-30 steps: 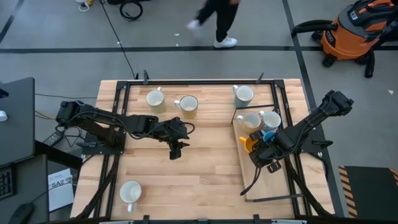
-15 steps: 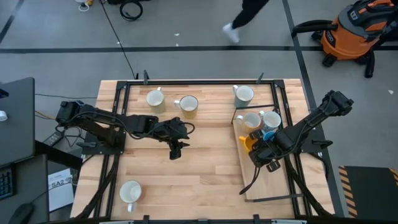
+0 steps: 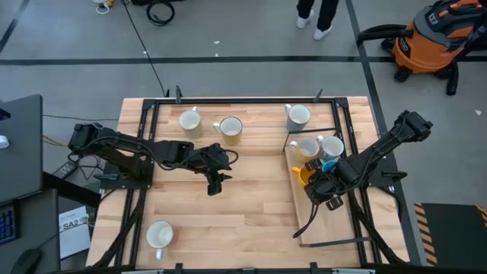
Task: Place coffee mugs
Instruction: Put the yellow mug on the shelf
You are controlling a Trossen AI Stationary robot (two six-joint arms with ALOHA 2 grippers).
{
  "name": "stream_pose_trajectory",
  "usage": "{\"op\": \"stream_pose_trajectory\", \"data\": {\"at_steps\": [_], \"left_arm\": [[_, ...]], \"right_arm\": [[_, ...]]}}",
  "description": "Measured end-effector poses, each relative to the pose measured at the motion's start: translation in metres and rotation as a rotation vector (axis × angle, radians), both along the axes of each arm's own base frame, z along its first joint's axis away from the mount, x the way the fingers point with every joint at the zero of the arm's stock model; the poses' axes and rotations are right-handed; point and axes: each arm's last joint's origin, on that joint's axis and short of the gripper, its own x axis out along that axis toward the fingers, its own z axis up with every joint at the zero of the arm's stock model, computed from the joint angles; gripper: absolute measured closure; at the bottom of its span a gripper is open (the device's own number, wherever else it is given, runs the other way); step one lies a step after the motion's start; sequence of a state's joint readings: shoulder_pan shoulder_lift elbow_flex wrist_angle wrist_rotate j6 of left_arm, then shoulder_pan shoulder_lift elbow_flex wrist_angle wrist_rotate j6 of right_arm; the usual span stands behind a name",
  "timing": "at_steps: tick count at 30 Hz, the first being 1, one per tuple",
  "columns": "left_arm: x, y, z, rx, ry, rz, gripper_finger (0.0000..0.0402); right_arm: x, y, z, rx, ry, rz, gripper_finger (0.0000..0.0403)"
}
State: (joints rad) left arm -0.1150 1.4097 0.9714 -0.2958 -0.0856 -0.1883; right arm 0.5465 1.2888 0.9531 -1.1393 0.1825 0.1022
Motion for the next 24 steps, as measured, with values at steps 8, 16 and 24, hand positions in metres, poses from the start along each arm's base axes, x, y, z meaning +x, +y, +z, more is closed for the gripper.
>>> {"op": "stream_pose_trajectory", "data": {"at_steps": [8, 16, 24], "left_arm": [[0.0000, 0.0000, 0.0000, 0.000, 0.000, 0.000, 0.0251], [0.0000, 0.0000, 0.0000, 0.000, 0.000, 0.000, 0.0251], [0.0000, 0.0000, 0.0000, 0.000, 0.000, 0.000, 0.0251]], "right_arm": [[0.0000, 0.0000, 0.0000, 0.001, 0.001, 0.000, 0.0294], [0.0000, 0.0001, -0.0001, 0.002, 0.002, 0.000, 0.0257], [0.0000, 0.0001, -0.0001, 0.003, 0.002, 0.000, 0.0254]]}}
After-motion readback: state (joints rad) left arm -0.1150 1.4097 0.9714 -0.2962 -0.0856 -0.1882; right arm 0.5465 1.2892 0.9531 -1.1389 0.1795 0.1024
